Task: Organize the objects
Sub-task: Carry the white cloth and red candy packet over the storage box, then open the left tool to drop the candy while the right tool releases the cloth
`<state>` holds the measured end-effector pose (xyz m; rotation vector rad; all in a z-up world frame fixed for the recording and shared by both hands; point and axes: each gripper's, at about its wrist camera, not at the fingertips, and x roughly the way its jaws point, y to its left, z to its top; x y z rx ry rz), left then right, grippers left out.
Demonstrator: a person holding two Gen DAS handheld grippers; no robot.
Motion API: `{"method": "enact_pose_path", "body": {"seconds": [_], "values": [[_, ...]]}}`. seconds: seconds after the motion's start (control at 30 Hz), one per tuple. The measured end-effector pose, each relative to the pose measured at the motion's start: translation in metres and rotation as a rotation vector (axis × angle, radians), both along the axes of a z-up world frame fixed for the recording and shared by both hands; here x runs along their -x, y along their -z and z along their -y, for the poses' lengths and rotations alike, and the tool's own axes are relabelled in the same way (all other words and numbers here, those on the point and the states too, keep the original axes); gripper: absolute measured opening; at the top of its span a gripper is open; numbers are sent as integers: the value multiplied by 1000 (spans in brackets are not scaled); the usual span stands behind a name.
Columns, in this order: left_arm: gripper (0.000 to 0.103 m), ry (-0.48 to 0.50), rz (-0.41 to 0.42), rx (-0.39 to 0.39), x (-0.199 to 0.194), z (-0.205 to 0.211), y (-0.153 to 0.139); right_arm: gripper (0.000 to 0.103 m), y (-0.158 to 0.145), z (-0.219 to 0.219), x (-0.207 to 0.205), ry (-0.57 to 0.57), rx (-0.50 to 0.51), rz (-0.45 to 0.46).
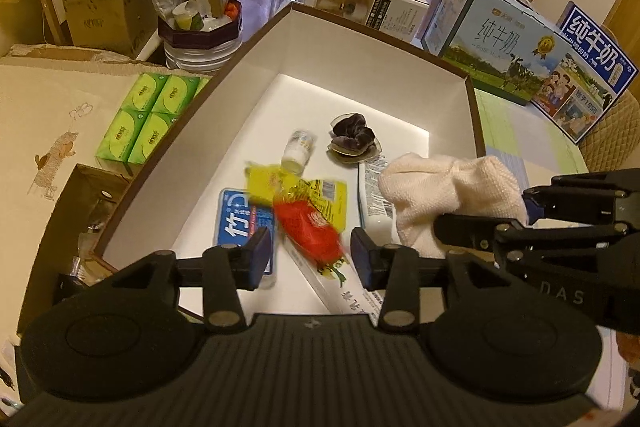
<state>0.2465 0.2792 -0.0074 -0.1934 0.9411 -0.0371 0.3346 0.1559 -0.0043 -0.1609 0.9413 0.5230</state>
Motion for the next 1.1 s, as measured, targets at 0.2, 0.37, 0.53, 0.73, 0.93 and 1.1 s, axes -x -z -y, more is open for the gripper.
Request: {"method": "enact_pose_path", "body": {"seconds": [0.2,0.37,0.53,0.73,0.93,1.1], "values": [[40,-6,-7,3,-3,-8,3,22,4,-3,-4,2,13,-6],[40,-6,-10,6,-3,-10,5,22,5,-4,-5,5,15,-7],[40,-7,-10,6,-3,-11,5,22,5,-5,-6,4,15,-6],[41,-9,-10,5,-4,-13,6,22,5,-6,-7,4,14,-6],[42,-10,-9,5,-4,-15,6,22,4,-7,-9,6,12,-4],[43,-9,-10,5,-4,-15,6,22,4,-7,-12,13,6,2]]}}
